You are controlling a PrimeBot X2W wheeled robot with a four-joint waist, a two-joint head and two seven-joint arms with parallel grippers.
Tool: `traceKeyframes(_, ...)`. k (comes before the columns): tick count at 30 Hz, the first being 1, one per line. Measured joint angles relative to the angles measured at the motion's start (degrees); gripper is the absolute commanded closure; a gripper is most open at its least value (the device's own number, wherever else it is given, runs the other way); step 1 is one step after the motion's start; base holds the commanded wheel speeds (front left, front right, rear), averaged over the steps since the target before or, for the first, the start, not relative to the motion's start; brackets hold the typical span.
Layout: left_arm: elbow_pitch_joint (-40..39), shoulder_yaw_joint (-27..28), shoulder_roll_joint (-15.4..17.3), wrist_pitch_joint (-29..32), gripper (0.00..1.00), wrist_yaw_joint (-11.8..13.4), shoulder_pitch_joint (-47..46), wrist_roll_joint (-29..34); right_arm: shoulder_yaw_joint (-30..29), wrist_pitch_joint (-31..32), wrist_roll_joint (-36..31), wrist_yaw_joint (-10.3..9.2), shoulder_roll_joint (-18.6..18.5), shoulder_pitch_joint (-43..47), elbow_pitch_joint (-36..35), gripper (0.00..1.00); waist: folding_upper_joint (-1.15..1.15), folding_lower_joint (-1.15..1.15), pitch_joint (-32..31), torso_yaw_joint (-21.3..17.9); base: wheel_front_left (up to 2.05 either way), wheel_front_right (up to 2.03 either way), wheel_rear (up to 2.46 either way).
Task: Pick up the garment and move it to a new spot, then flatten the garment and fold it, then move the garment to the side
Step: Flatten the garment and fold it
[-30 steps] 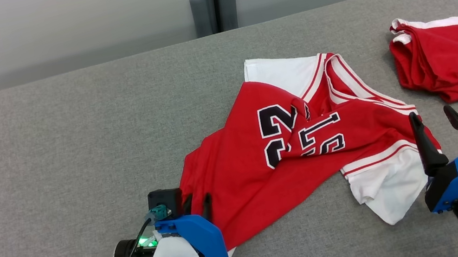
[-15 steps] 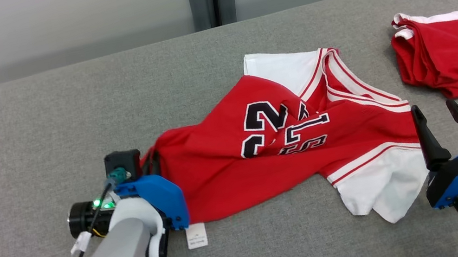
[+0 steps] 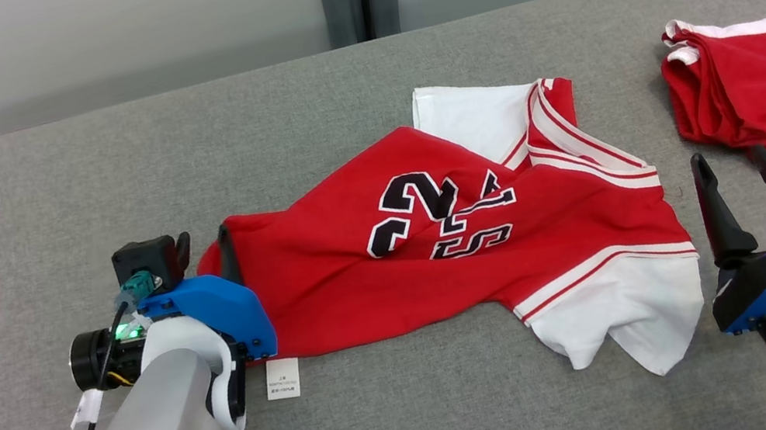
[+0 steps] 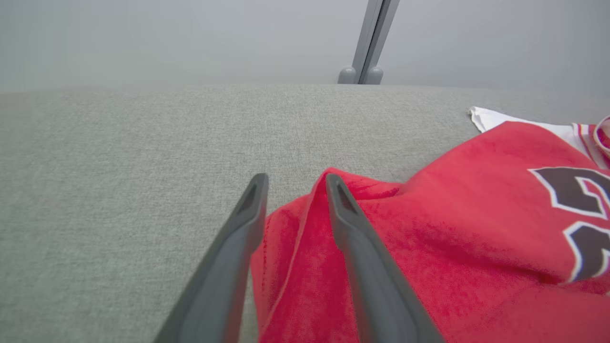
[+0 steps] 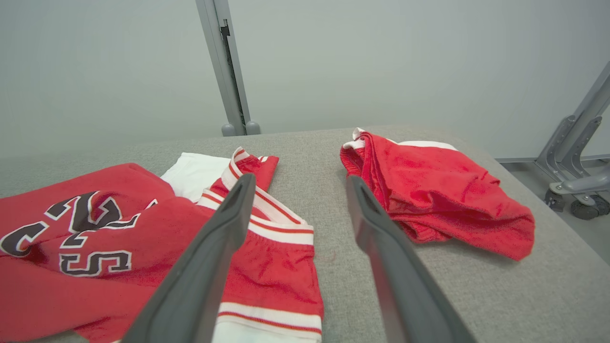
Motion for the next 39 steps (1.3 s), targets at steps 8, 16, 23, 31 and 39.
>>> traceKeyframes(8,-6.01,3.19,0.89,-1.97,0.00,-0.79,-0.01,2.13,-0.11,-3.25,0.44,0.00,0.01,0.62,1.22,0.00,0.00,0.00,-2.22,2.71,0.00,0.00,0.00)
traceKeyframes(16,-19.20,9.84,3.58,-2.02,0.00,1.30,8.14,7.58,1.33,-6.28,1.16,0.00,0.05,1.12,1.20,0.00,0.00,-0.01,-5.82,5.18,0.00,0.00,0.00)
traceKeyframes(23,-27.11,13.72,2.40,-2.02,0.00,2.79,19.75,9.51,2.49,-8.42,2.53,0.00,0.05,4.95,2.33,0.00,0.00,-0.02,-9.66,6.76,0.00,0.00,0.00)
traceKeyframes(31,-31.97,17.11,0.82,-2.02,0.00,4.20,28.71,10.87,4.45,-10.74,4.09,0.00,0.05,7.95,5.21,0.00,-0.01,-0.01,-12.38,7.13,0.00,0.00,0.00)
traceKeyframes(39,-34.30,18.05,-0.25,-2.03,0.00,4.47,31.82,11.95,5.58,-11.79,4.35,0.00,0.05,7.98,7.33,0.00,-0.01,-0.01,-13.33,6.95,0.00,0.00,0.00)
